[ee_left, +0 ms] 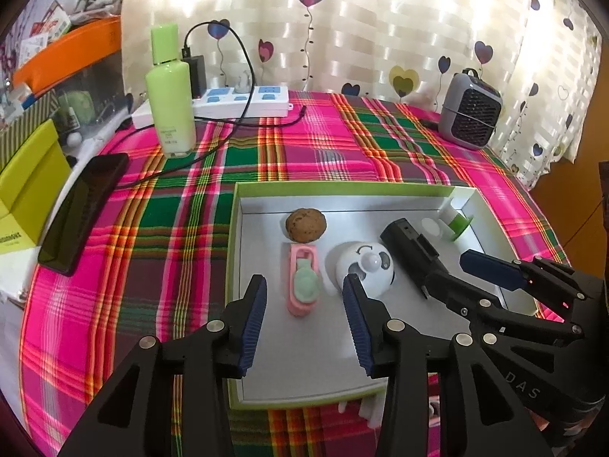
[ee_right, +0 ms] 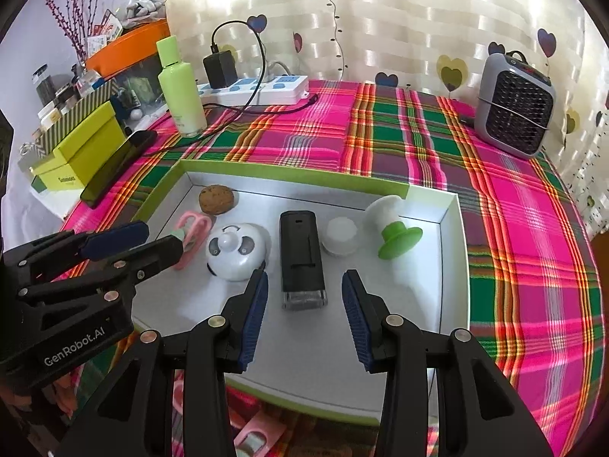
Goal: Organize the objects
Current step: 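Withdraw both open tools from the box toward the remaining objects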
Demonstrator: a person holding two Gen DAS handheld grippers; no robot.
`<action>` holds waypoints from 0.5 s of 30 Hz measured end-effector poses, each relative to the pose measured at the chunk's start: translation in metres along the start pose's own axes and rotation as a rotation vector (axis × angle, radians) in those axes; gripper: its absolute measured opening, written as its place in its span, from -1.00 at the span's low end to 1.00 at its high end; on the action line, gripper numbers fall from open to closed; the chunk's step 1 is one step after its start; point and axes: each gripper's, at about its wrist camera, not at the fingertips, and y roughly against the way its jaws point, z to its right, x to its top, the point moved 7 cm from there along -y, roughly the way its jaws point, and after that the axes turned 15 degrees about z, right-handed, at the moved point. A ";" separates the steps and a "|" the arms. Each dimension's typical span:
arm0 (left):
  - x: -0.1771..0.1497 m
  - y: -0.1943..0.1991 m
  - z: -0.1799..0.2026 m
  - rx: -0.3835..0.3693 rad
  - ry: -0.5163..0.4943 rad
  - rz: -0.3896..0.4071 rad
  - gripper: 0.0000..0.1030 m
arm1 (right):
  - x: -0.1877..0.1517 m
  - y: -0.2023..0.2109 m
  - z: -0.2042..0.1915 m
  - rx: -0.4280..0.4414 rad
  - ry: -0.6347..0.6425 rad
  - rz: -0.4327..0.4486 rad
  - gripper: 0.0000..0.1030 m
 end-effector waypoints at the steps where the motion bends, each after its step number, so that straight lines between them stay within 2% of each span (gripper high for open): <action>1: -0.001 0.002 0.000 -0.001 0.001 0.001 -0.22 | -0.001 0.002 -0.001 -0.003 0.002 0.001 -0.19; 15: -0.008 0.035 0.004 0.005 0.011 0.039 -0.20 | -0.006 0.032 -0.003 -0.031 -0.021 0.055 -0.19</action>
